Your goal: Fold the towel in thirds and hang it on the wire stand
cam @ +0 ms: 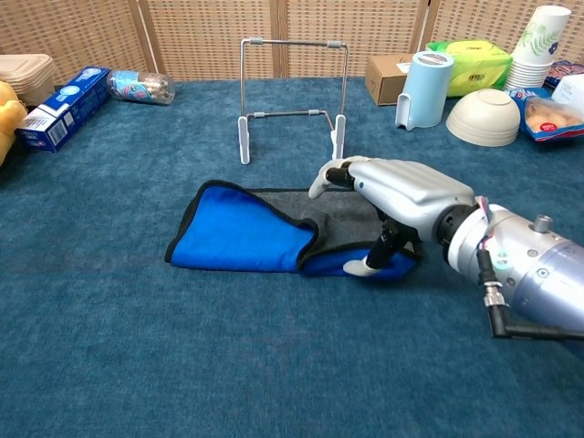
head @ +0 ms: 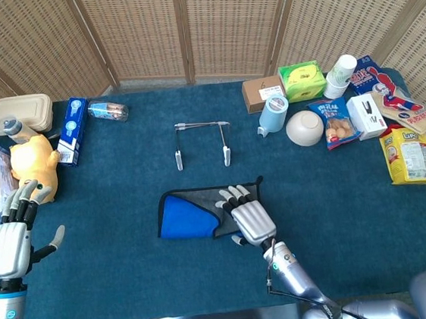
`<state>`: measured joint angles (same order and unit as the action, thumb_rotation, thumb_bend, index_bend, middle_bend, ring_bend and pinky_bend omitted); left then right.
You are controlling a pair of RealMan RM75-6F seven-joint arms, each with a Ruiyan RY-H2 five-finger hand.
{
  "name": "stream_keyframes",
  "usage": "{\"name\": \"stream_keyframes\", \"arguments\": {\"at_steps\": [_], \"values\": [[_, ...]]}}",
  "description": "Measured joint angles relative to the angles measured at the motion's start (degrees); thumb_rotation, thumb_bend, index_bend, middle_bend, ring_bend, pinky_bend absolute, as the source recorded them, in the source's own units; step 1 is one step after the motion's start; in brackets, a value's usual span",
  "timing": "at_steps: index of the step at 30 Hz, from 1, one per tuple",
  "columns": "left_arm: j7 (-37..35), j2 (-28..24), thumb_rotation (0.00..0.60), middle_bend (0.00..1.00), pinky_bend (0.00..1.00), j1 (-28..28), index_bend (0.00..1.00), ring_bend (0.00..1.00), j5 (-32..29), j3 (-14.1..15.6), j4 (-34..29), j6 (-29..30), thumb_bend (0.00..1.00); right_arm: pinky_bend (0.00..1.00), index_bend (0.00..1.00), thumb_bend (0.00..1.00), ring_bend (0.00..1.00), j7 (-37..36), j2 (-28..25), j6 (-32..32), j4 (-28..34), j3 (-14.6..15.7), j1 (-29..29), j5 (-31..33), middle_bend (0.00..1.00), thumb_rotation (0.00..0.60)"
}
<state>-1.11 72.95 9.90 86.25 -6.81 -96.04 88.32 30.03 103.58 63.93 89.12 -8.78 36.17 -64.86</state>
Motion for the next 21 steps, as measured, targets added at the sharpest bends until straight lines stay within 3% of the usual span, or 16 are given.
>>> {"name": "stream_keyframes", "arguments": {"at_steps": [6,13,21], "values": [[0.07,0.04,0.6,0.06,0.0,0.01,0.16,0.0,-0.01,-0.01,0.02,-0.07,0.44,0.07,0.3,0.28,0.01,-1.05,0.4,0.08,-1.17,-0.32,0.08,-0.57,0.14,0.6],[-0.25,-0.12,0.6,0.06,0.0,-0.16,0.16,0.0,-0.14,-0.09,0.21,0.08,0.44,0.08,0.47,0.33,0.04,-2.4,1.41,0.38,-2.88,-0.34,-0.3,-0.77,0.18,0.6],[-0.6,-0.19,0.6,0.05,0.0,-0.25,0.16,0.0,-0.02,-0.09,0.36,0.17,0.44,0.09,0.52,0.33,0.05,-3.14,1.4,1.0,-2.75,0.01,-1.02,-1.55,0.19,0.6]]}}
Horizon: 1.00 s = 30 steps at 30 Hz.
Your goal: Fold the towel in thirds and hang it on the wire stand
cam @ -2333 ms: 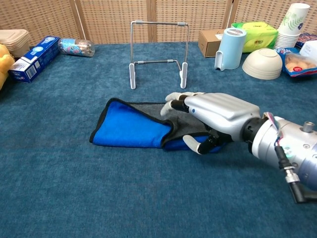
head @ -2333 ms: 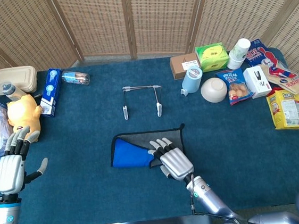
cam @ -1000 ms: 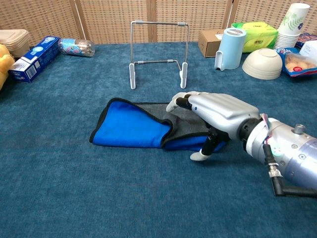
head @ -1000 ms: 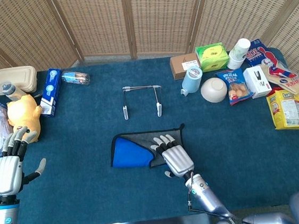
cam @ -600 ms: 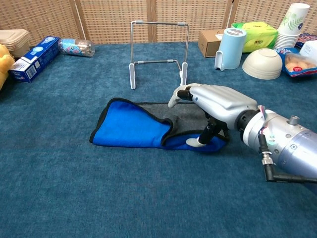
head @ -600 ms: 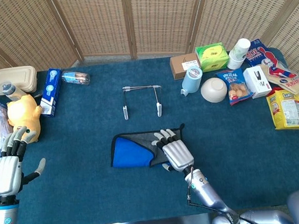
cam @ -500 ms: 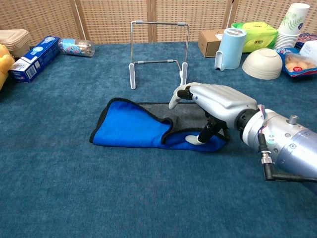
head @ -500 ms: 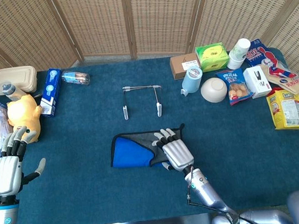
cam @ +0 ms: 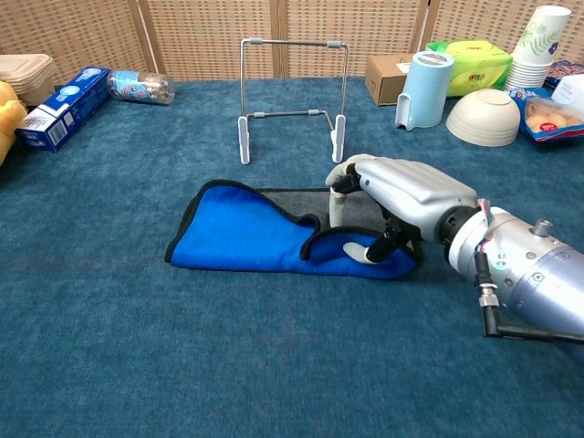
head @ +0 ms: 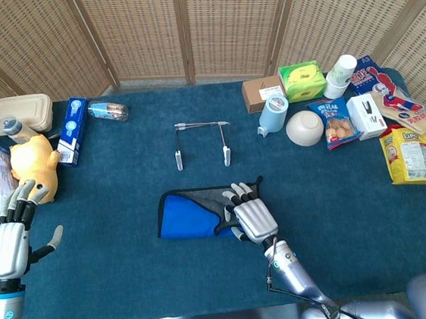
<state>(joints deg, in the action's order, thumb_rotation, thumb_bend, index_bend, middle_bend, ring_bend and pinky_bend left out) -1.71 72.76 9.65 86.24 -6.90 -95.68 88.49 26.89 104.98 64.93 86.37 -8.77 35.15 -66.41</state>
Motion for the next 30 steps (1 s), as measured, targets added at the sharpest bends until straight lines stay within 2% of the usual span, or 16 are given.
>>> {"name": "stream_keyframes", "arguments": {"at_steps": [8,19,30], "values": [[0.1,0.01,0.6,0.05,0.0,-0.05,0.16,0.0,0.2,0.02,-0.03,0.13,0.44,0.09,0.55,0.33,0.06,-0.24,-0.74,0.7,1.38,-0.11,-0.64,-0.42,0.19,0.6],[0.02,-0.2,0.6,0.05,0.0,-0.29,0.16,0.0,0.03,0.01,0.08,0.26,0.44,0.09,0.71,0.33,0.08,-1.12,0.02,0.43,0.9,-0.33,-0.86,-0.57,0.23,0.6],[0.13,-0.09,0.6,0.05,0.0,-0.24,0.15,0.0,-0.02,0.04,0.07,0.06,0.44,0.09,0.72,0.33,0.09,-2.85,-0.32,0.32,1.52,-1.76,-1.21,0.7,0.23,0.6]]}}
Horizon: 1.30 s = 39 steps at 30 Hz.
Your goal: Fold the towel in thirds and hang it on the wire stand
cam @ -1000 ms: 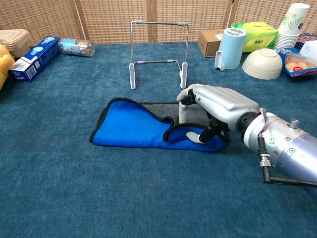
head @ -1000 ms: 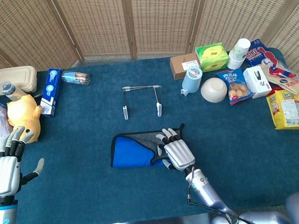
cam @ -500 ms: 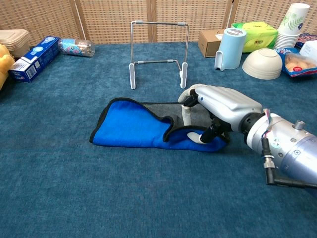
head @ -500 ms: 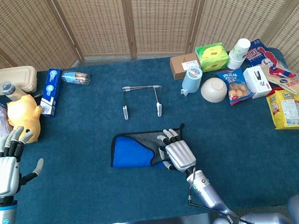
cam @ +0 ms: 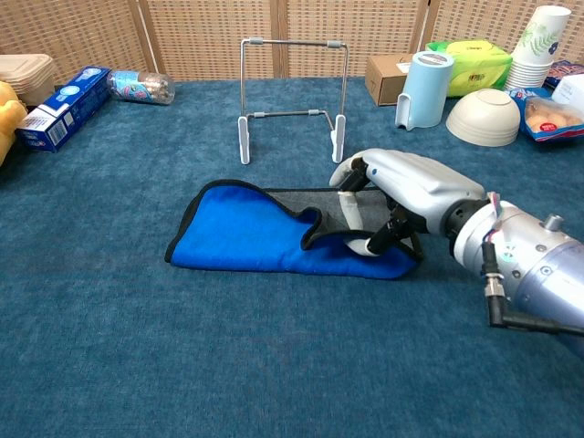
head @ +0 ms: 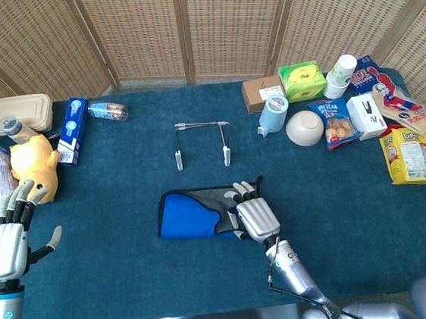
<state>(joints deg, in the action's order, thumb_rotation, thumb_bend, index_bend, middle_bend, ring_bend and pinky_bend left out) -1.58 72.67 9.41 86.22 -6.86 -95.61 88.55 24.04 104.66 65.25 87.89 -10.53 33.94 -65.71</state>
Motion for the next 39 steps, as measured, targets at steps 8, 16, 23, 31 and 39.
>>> {"name": "stream_keyframes", "arguments": {"at_steps": [8,16,23,31,39], "values": [[0.41,0.05,0.6,0.04,0.0,-0.2,0.15,0.0,0.13,0.0,-0.31,0.42,0.44,0.09,0.72,0.33,0.09,-2.55,-1.57,-1.35,0.87,-2.57,0.15,2.41,0.23,0.6],[0.53,-0.18,0.6,0.04,0.0,-0.62,0.15,0.0,0.14,0.02,-0.47,0.97,0.44,0.09,0.72,0.33,0.09,-4.19,-2.24,-3.57,-1.22,-4.43,1.55,4.03,0.23,0.6],[0.41,-0.35,0.6,0.04,0.0,-0.96,0.14,0.0,0.11,0.16,-0.53,1.2,0.44,0.09,0.71,0.33,0.09,-5.22,-2.03,-5.46,-5.35,-5.65,3.16,4.82,0.23,0.6],[0.64,-0.86,0.6,0.04,0.0,-1.61,0.14,0.0,-0.01,0.1,-1.1,2.01,0.44,0.09,0.69,0.32,0.09,-6.66,-1.82,-8.66,-11.31,-7.35,5.95,5.83,0.23,0.6],[0.81,-1.08,0.6,0.04,0.0,-1.98,0.14,0.0,0.02,0.17,-1.36,2.3,0.44,0.06,0.48,0.31,0.07,-6.91,-3.03,-10.32,-12.71,-7.08,7.35,5.67,0.21,0.6]]}}
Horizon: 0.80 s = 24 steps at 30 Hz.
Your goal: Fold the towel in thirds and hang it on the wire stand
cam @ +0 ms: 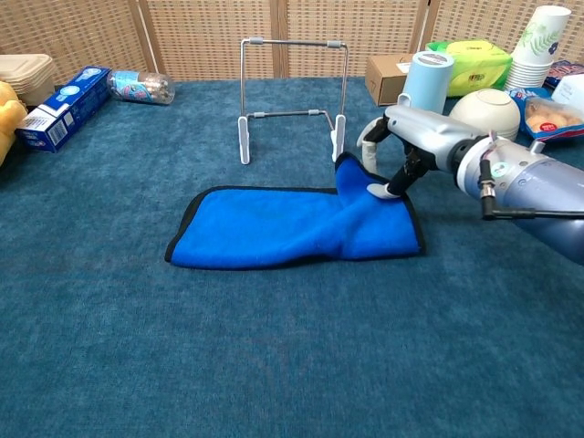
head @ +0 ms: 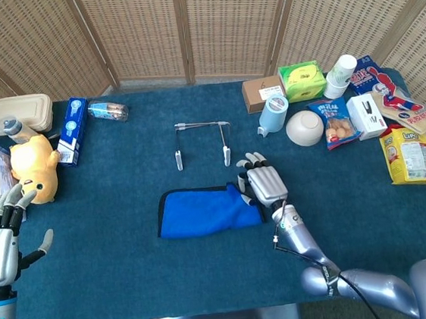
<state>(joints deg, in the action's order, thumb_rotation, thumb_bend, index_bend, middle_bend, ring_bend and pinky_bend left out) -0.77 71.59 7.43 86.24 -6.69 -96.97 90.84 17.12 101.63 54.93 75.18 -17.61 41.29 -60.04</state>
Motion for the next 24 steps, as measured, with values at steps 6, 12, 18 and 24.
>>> {"name": "stream_keyframes", "arguments": {"at_steps": [6,12,18,24], "values": [[0.04,0.06,0.6,0.04,0.0,0.03,0.14,0.0,0.14,-0.04,0.04,-0.07,0.44,0.04,0.35,0.31,0.03,0.13,-1.77,-0.52,1.62,1.25,0.03,-0.73,0.18,0.6],[0.4,-0.01,0.6,0.04,0.0,0.05,0.14,0.0,0.62,-0.06,-0.17,0.13,0.44,0.04,0.31,0.31,0.01,1.6,-3.67,-1.15,3.64,2.47,-0.05,0.13,0.15,0.6],[0.51,-0.2,0.6,0.05,0.0,0.13,0.15,0.0,0.82,-0.08,-0.35,0.0,0.44,0.03,0.27,0.31,0.0,2.04,-4.99,-0.52,5.57,3.31,-0.57,0.22,0.13,0.6],[1.56,-0.47,0.6,0.07,0.0,0.7,0.18,0.0,1.93,0.06,0.1,-0.48,0.44,0.03,0.26,0.32,0.0,2.24,-7.24,0.64,8.87,3.36,-1.23,0.44,0.13,0.6]]}}
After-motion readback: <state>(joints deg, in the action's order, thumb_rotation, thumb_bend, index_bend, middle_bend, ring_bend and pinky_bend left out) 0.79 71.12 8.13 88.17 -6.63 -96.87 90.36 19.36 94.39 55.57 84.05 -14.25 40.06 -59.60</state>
